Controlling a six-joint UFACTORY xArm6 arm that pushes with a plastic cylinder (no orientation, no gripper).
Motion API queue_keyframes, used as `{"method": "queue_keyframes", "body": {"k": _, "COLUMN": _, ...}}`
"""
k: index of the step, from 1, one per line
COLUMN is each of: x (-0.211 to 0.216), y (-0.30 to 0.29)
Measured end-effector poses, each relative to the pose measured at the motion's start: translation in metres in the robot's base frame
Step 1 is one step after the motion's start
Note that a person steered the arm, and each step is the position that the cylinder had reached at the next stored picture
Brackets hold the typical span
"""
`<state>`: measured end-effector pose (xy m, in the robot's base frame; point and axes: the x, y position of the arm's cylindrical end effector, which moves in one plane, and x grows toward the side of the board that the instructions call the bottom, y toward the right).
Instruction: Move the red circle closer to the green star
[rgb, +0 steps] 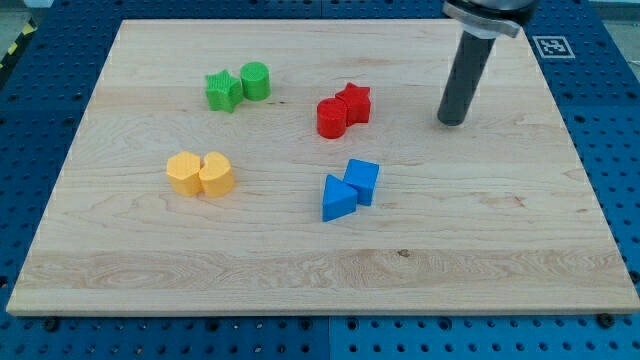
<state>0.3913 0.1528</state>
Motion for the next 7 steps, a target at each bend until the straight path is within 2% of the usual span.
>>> {"method": "queue_keyframes", "body": {"k": 3, "x": 0.022, "y": -0.059}}
{"method": "queue_keyframes", "body": {"k": 5, "x": 0.02, "y": -0.135}}
{"method": "queue_keyframes", "body": {"k": 7, "x": 0.001, "y": -0.141}}
